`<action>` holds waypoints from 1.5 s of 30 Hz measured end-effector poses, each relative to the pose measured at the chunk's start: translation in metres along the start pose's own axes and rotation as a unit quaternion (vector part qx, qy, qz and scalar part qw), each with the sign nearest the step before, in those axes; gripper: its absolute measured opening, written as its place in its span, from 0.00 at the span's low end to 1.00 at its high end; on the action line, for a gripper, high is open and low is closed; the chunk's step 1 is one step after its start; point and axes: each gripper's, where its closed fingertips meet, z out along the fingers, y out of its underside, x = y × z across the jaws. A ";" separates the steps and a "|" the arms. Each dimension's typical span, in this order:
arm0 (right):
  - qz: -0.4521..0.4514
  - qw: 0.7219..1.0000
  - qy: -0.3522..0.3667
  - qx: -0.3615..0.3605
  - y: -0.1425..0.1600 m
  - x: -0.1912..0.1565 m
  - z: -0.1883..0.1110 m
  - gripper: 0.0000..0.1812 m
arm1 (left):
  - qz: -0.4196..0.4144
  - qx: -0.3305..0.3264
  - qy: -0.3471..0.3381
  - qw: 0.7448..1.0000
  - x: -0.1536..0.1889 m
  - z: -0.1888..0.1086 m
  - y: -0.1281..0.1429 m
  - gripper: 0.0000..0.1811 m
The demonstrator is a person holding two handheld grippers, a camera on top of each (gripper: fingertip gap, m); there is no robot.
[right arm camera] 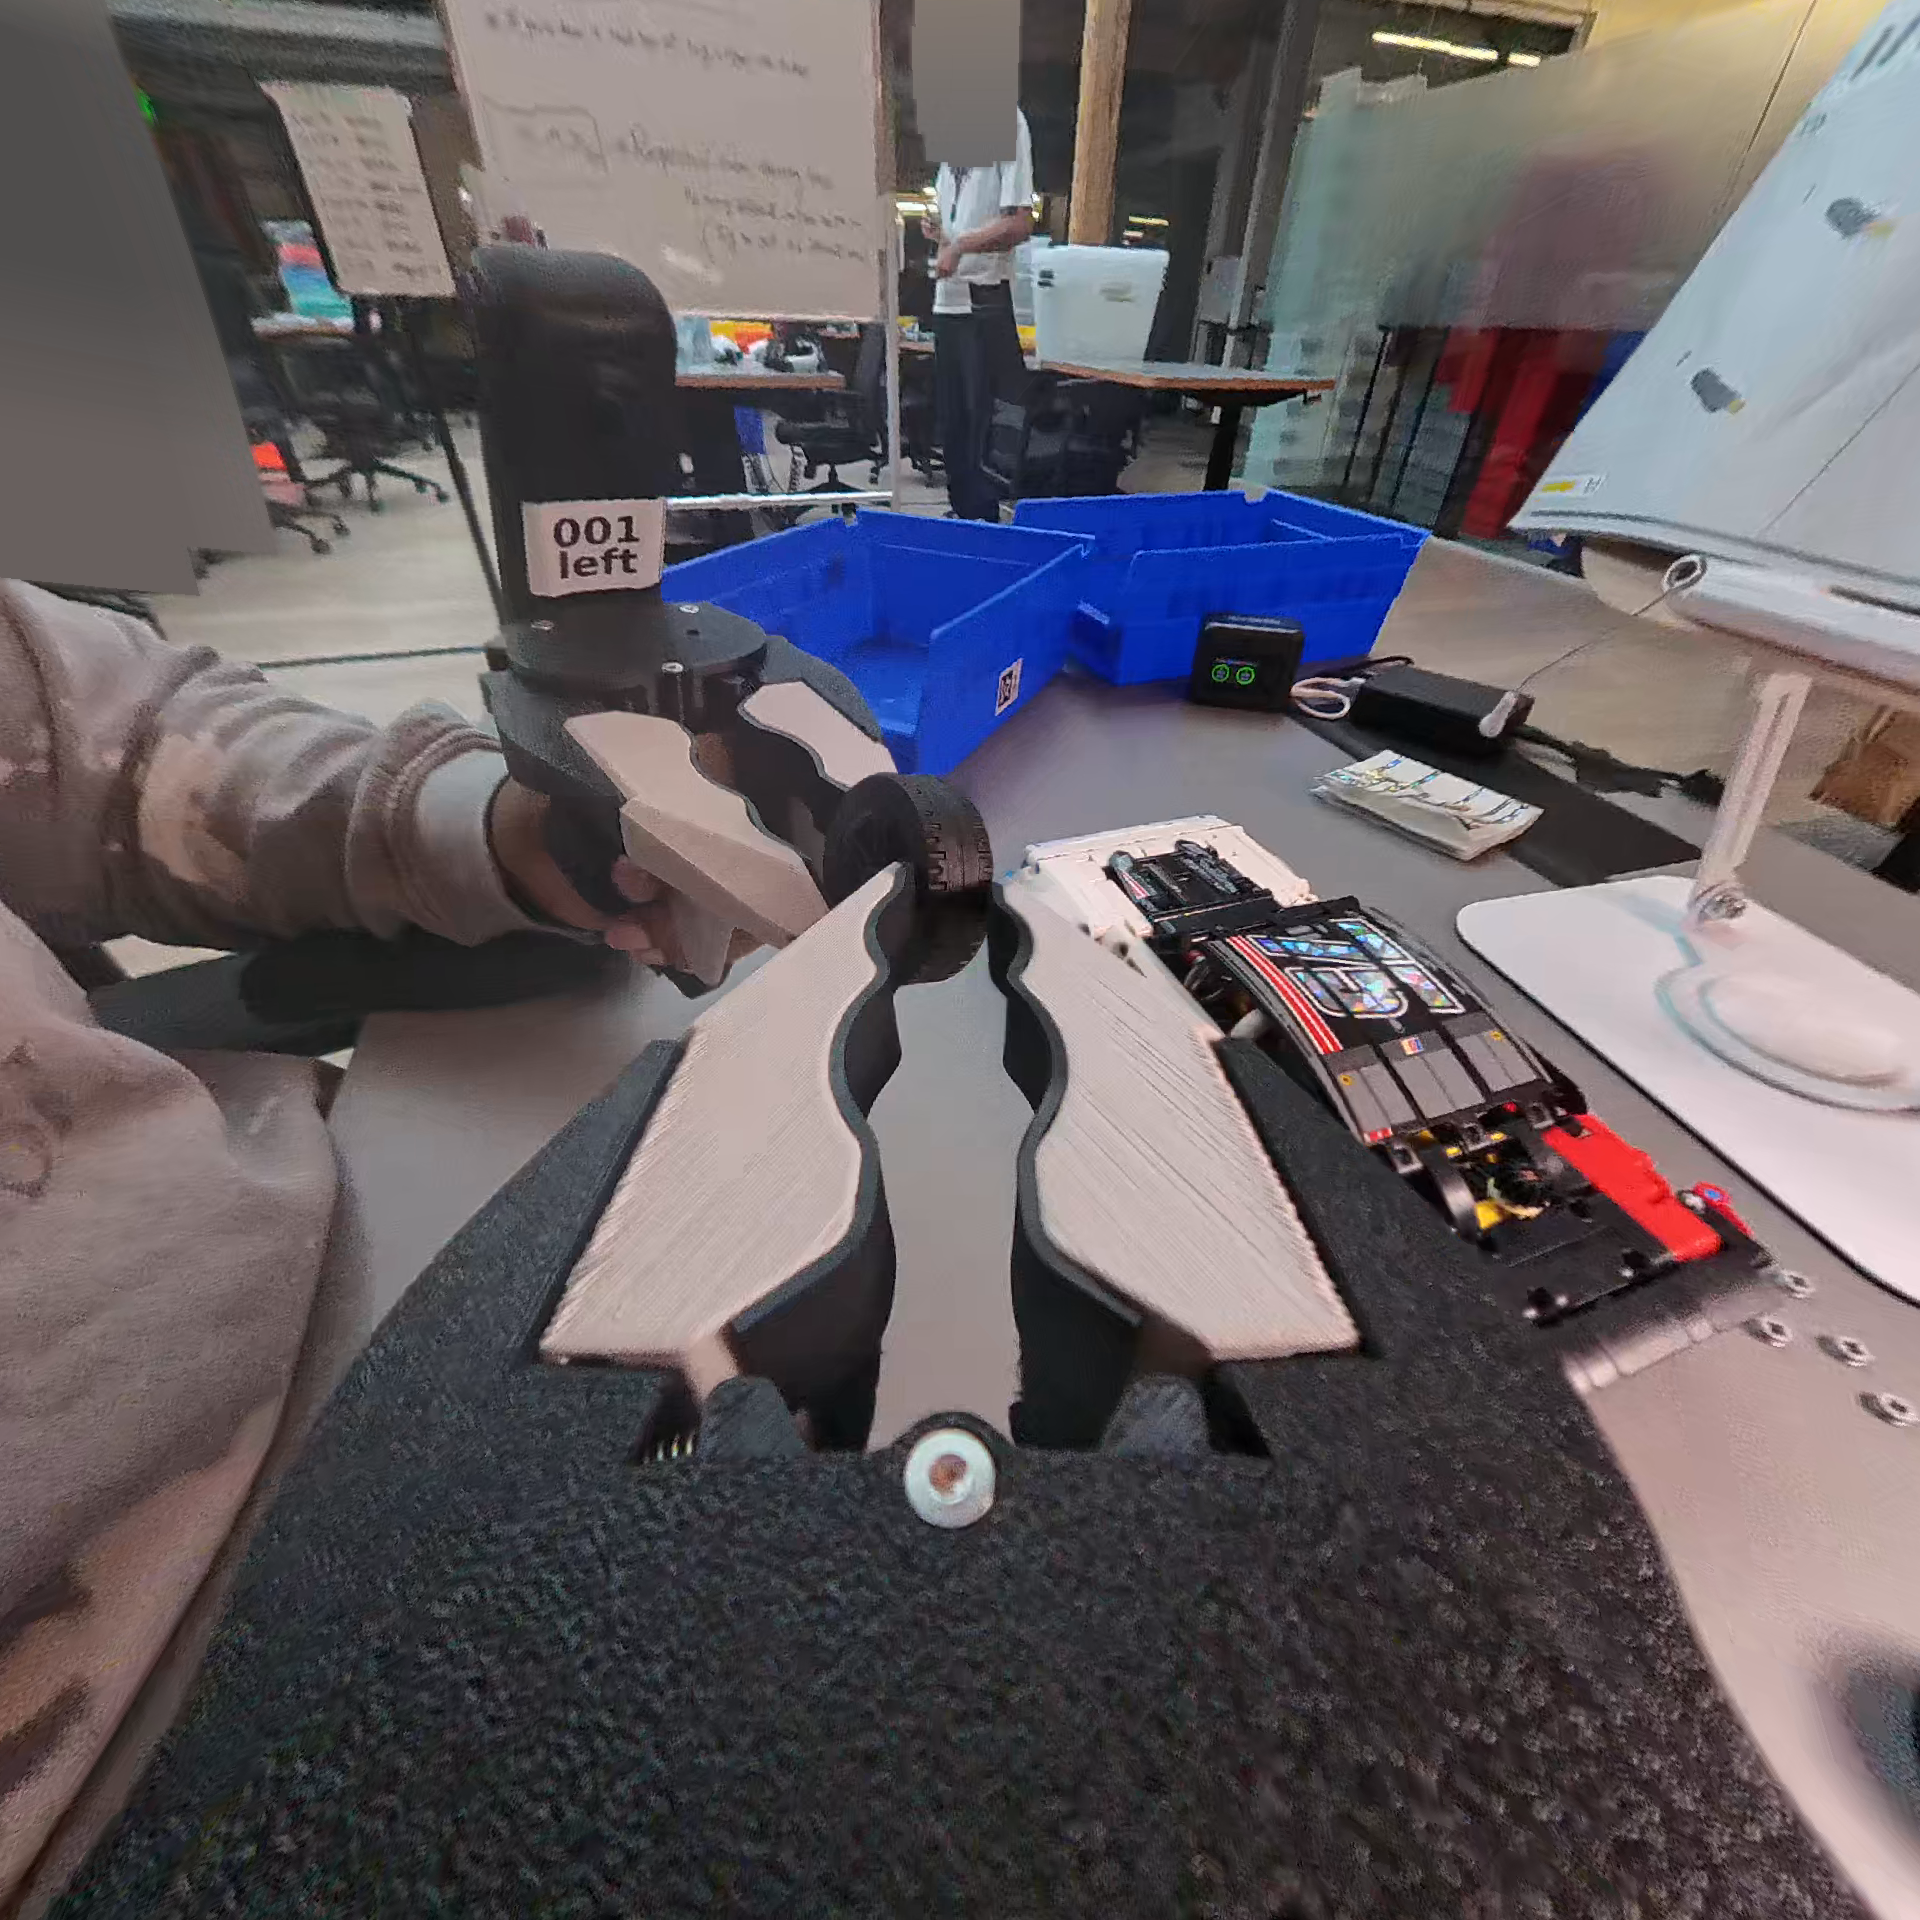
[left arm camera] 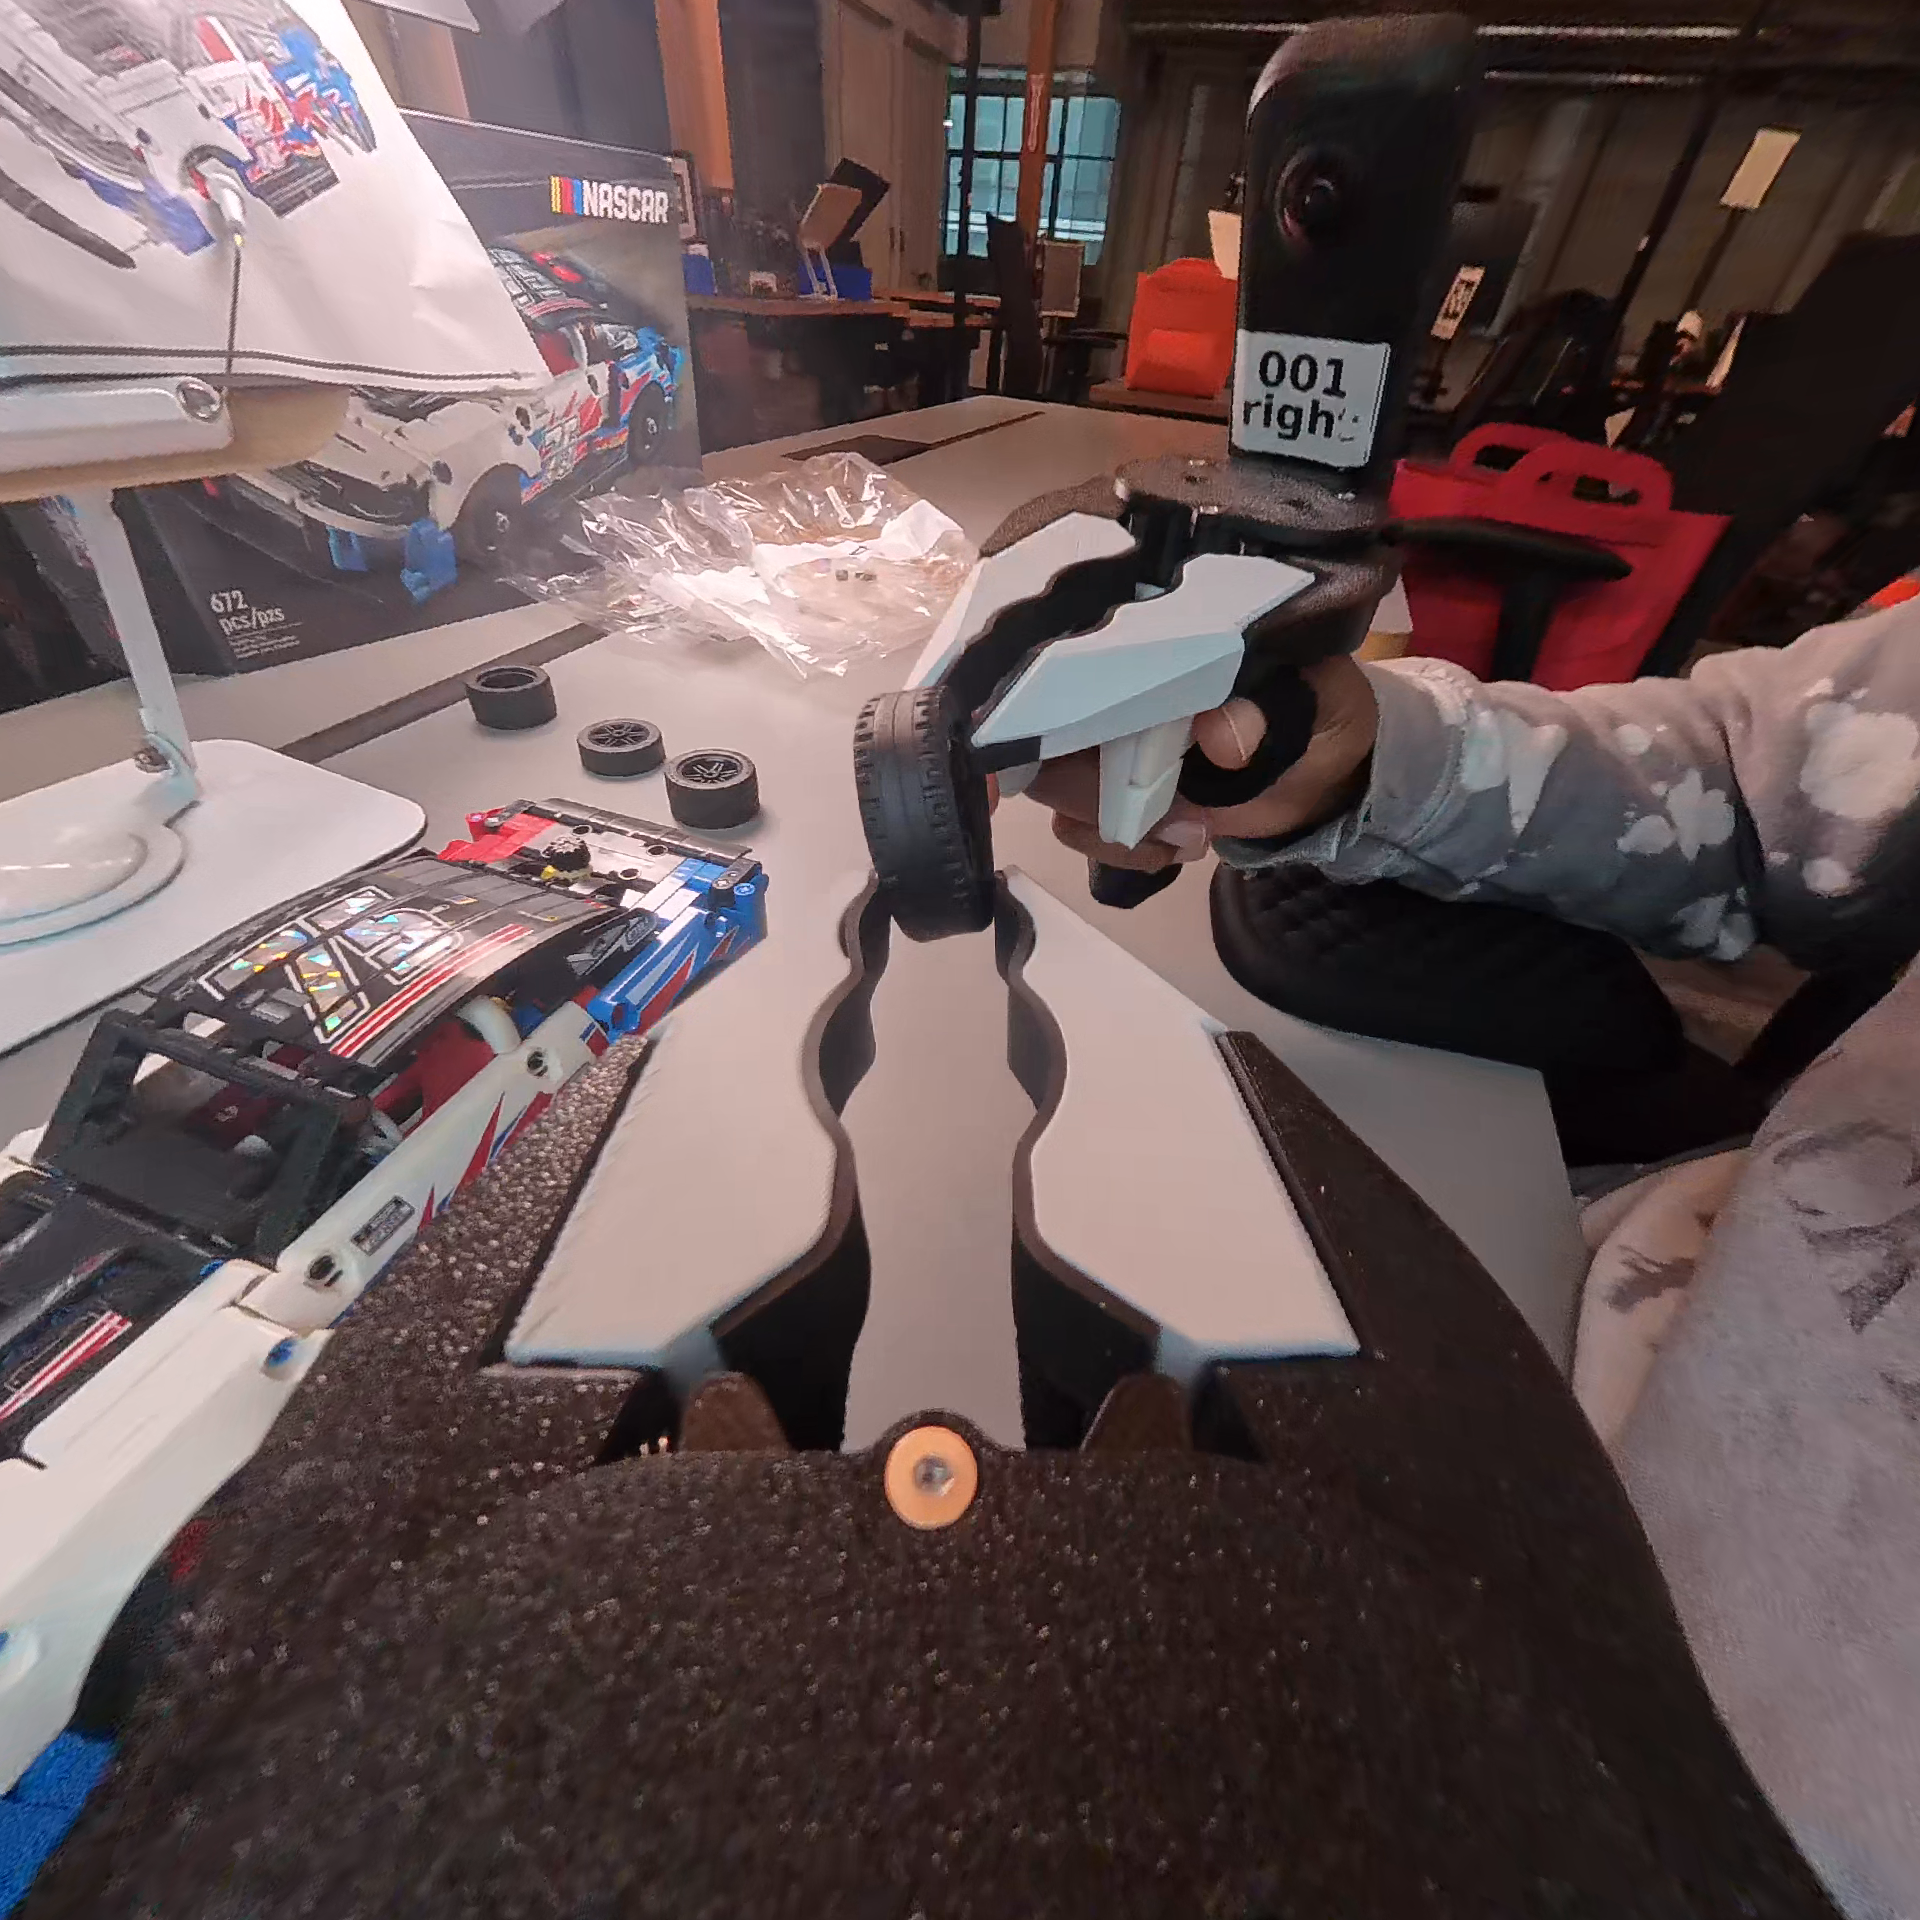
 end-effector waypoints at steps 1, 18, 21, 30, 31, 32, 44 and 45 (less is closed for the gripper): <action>0.006 1.000 0.001 -0.003 0.002 0.001 0.001 0.06 | -0.014 0.007 -0.003 1.000 -0.002 0.000 -0.002 0.11; -0.355 0.924 0.135 -0.046 0.001 -0.036 0.016 0.00 | -0.049 0.016 -0.109 0.993 -0.043 -0.009 -0.008 0.07; -0.405 0.900 0.151 -0.059 0.005 -0.041 0.024 0.00 | 0.059 0.018 -0.104 0.993 -0.023 -0.012 -0.027 0.08; -0.031 0.996 -0.042 0.074 -0.037 -0.018 -0.009 0.18 | 0.063 0.055 -0.008 0.996 -0.002 -0.021 -0.026 0.08; -0.012 0.996 -0.055 0.070 -0.032 -0.018 -0.008 0.20 | 0.049 0.058 0.006 0.997 0.001 -0.020 -0.025 0.08; -0.001 0.995 -0.062 0.073 -0.029 -0.018 -0.008 0.20 | 0.042 0.060 0.018 0.997 0.004 -0.019 -0.024 0.08; -0.013 0.991 -0.118 0.056 -0.018 -0.039 -0.004 0.11 | 0.060 0.053 0.079 0.994 0.029 -0.016 -0.020 0.08; -0.015 0.991 -0.121 0.055 -0.018 -0.041 -0.004 0.11 | 0.067 0.051 0.086 0.993 0.032 -0.015 -0.019 0.08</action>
